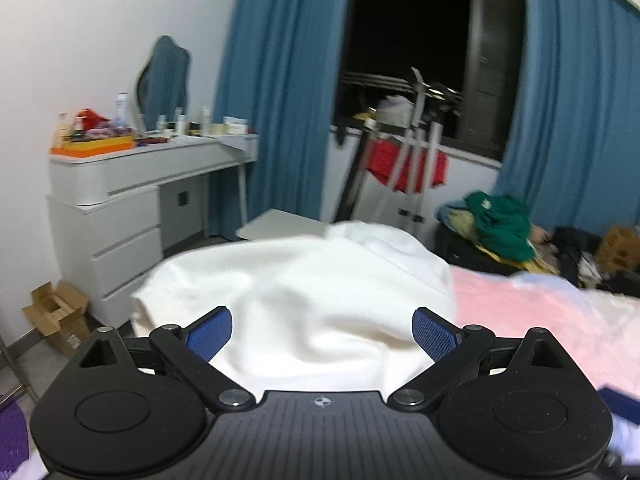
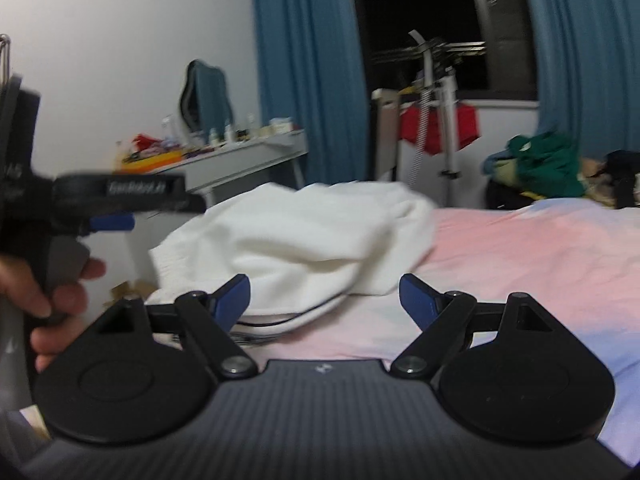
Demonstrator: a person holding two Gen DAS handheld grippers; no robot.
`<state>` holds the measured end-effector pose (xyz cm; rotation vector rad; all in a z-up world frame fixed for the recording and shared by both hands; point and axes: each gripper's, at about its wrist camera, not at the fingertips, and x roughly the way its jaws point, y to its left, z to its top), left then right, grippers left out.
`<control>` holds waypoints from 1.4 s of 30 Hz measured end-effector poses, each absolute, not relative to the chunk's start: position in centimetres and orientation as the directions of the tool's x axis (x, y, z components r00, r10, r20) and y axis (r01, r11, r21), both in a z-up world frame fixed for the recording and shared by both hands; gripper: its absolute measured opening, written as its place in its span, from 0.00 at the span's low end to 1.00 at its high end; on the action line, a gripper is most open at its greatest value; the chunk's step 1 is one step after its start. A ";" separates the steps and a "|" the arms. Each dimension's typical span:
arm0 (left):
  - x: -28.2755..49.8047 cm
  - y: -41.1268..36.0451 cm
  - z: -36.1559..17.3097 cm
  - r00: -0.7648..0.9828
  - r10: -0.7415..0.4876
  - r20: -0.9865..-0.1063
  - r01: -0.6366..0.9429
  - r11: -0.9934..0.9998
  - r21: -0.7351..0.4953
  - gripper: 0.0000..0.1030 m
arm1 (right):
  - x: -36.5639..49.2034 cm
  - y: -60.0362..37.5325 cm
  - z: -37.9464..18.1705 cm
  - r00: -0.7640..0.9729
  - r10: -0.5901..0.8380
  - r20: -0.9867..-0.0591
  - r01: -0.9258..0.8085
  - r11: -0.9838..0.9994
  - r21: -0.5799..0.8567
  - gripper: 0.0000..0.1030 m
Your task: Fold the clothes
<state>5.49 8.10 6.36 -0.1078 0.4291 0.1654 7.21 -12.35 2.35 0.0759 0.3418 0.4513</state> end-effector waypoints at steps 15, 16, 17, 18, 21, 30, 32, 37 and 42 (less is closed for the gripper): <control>5.8 5.4 0.4 0.895 0.056 -0.443 -0.082 0.996 -0.041 0.95 | 8.4 -18.1 -0.3 0.891 0.383 -0.245 -0.285 0.890 0.356 0.74; 5.8 5.7 0.1 0.890 0.054 -0.452 -0.084 0.995 -0.046 0.95 | 8.5 -18.2 -0.4 0.892 0.379 -0.245 -0.279 0.890 0.361 0.74; 5.9 5.8 0.1 0.889 0.054 -0.454 -0.085 0.995 -0.047 0.95 | 8.7 -18.2 -0.5 0.893 0.376 -0.247 -0.274 0.890 0.366 0.72; 5.9 5.9 0.1 0.889 0.056 -0.454 -0.085 0.995 -0.045 0.95 | 8.8 -18.2 -0.7 0.892 0.377 -0.252 -0.271 0.889 0.369 0.70; 5.9 6.2 0.2 0.890 0.059 -0.452 -0.087 0.995 -0.041 0.95 | 9.2 -18.1 -1.3 0.889 0.370 -0.270 -0.258 0.891 0.373 0.65; 5.2 6.8 0.7 0.892 0.025 -0.451 -0.080 0.991 -0.103 0.95 | 12.1 -17.1 -2.2 0.872 0.343 -0.349 -0.208 0.906 0.369 0.24; 5.3 7.0 0.7 0.894 0.027 -0.448 -0.081 0.992 -0.101 0.95 | 13.5 -16.7 -2.3 0.868 0.343 -0.359 -0.200 0.903 0.380 0.24; 5.4 7.0 0.5 0.901 0.060 -0.430 -0.099 0.993 -0.068 0.95 | 17.4 -16.5 -3.5 0.856 0.356 -0.376 -0.163 0.874 0.458 0.25; 5.9 7.6 0.3 0.896 0.048 -0.441 -0.103 0.989 -0.102 0.95 | 21.7 -16.1 -4.8 0.861 0.314 -0.399 -0.111 0.883 0.455 0.33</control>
